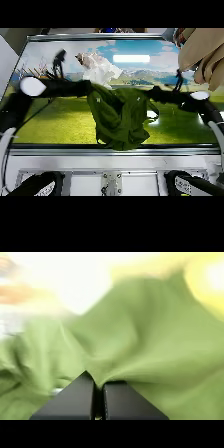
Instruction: Fold the clothes and pants, and hang the long-sleeved shirts on hangers.
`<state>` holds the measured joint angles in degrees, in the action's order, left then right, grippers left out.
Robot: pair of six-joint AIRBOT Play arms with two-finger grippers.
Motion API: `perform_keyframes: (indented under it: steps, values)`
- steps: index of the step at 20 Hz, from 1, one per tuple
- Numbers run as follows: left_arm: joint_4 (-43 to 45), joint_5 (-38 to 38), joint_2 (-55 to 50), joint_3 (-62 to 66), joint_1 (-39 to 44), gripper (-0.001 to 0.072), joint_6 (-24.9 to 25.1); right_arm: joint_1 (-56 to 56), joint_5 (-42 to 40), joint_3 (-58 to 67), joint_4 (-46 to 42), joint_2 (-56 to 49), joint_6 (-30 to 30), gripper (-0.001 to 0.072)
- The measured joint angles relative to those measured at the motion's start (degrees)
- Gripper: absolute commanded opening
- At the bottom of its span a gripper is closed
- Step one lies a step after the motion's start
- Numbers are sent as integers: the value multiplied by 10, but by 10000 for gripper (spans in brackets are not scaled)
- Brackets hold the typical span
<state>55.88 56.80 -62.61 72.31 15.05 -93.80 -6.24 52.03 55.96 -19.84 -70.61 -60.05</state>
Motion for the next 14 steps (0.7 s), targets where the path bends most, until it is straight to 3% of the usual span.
perform_keyframes:
  steps: [3, 7, 10, 14]
  values:
    - [-1, 18, 78, 87, 7, 10, 0, -19, 38, 110, -8, 90, -12, 11]
    - [0, 29, 157, 144, 52, 10, -13, -27, 63, 249, -90, 186, -88, 11]
    - [48, 54, 183, 156, 101, 11, -57, -29, 85, 310, -171, 222, -155, 11]
    - [184, 156, 152, 155, 198, 11, -139, -17, 127, 338, -286, 209, -233, 11]
